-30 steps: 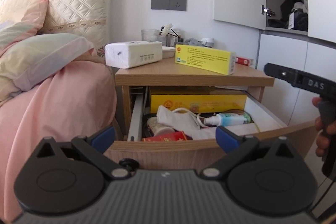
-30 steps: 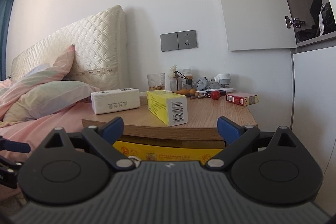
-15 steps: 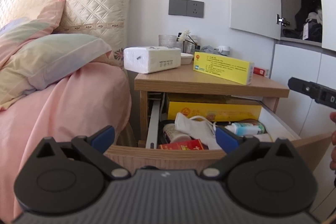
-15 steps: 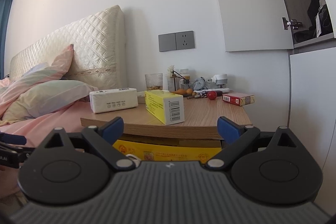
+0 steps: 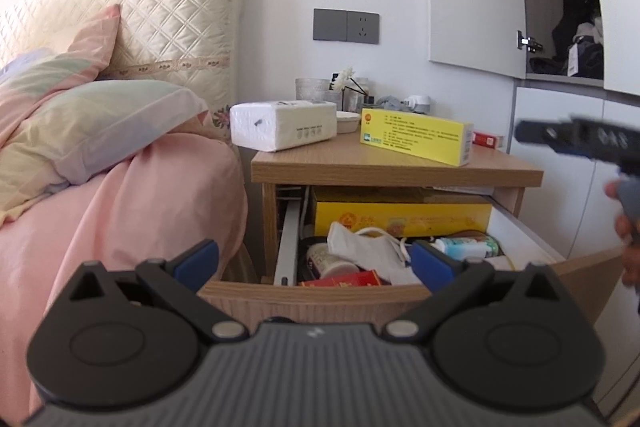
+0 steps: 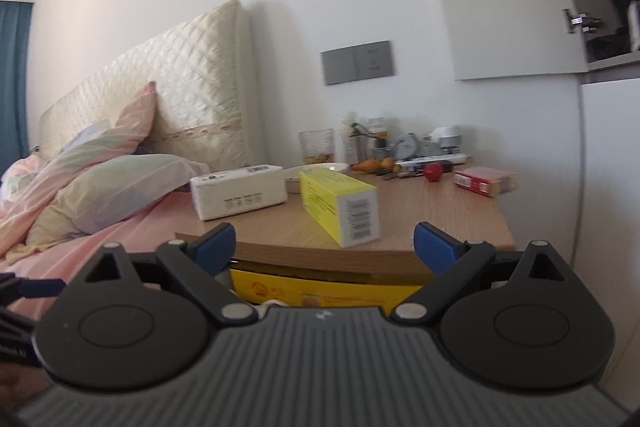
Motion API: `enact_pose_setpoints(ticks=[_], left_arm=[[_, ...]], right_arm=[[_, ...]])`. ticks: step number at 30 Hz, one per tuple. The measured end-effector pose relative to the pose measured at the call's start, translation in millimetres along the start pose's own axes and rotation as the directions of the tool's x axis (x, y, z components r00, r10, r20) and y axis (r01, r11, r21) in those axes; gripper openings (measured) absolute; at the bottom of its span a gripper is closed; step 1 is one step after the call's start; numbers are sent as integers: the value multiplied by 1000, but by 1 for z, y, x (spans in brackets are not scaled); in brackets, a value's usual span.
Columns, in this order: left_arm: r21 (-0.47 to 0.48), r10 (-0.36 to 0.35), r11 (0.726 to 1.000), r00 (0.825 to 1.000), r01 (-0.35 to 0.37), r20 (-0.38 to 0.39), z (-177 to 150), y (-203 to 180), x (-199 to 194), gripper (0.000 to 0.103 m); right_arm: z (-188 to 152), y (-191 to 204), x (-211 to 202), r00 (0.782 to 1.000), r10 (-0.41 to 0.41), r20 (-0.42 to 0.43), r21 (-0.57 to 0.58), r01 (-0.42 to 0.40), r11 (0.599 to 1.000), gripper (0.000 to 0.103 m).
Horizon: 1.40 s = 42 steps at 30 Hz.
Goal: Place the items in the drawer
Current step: 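Grasp the yellow medicine box on the nightstand top with the right tool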
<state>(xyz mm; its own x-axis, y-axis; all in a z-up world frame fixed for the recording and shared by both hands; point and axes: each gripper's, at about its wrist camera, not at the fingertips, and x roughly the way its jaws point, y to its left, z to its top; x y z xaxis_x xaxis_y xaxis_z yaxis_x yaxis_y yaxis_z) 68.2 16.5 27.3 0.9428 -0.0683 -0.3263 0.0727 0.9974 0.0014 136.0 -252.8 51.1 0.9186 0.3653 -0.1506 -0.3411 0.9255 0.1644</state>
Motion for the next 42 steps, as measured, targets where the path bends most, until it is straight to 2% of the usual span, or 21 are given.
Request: enact_pose_setpoints(ticks=[2, 7, 11, 17, 20, 24, 29, 30, 32, 33, 34, 37, 42], left_arm=[[2, 8, 1000, 1000, -8, 0, 0, 0, 0, 103], [-4, 15, 1000, 1000, -15, 27, 2, 2, -5, 103], [4, -4, 1000, 999, 4, 36, 2, 7, -7, 103], [-13, -27, 1000, 999, 28, 33, 4, 12, -8, 103], [-15, -37, 999, 999, 38, 31, 4, 11, -8, 103], [0, -53, 999, 998, 53, 44, 3, 14, -9, 103], [-21, -47, 999, 998, 48, 44, 3, 19, -8, 103], [-22, -49, 999, 998, 50, 44, 3, 19, -8, 103], [-16, -52, 998, 998, 53, 46, 3, 18, -8, 103], [-16, -52, 998, 997, 53, 49, 3, 18, -8, 103], [-15, -52, 998, 997, 53, 52, 3, 18, -9, 103], [-23, -53, 998, 997, 54, 57, 3, 20, -9, 103], [-35, -51, 998, 997, 53, 61, 4, 22, -8, 103]], right_arm=[[14, 1, 19, 999, 21, -46, -8, -21, 1000, 98], [47, -2, 70, 986, 15, -165, -17, -18, 1000, 98], [68, -9, 121, 949, 8, -315, 1, -8, 1000, 98], [85, -5, 178, 915, -44, -402, -70, 18, 997, 98], [82, -5, 198, 896, -56, -440, -90, 18, 996, 93], [77, -10, 221, 871, -68, -486, -102, 21, 995, 78], [69, -18, 231, 861, -57, -505, -85, 16, 996, 76], [68, -19, 232, 860, -55, -507, -84, 14, 996, 73], [66, -21, 234, 857, -51, -512, -83, 9, 996, 61], [66, -20, 237, 855, -44, -517, -84, 0, 996, 50], [66, -20, 236, 854, -43, -519, -85, -2, 996, 44], [67, -21, 235, 850, -42, -526, -88, -6, 996, 43], [74, -18, 224, 863, -44, -503, -101, -7, 995, 43]])
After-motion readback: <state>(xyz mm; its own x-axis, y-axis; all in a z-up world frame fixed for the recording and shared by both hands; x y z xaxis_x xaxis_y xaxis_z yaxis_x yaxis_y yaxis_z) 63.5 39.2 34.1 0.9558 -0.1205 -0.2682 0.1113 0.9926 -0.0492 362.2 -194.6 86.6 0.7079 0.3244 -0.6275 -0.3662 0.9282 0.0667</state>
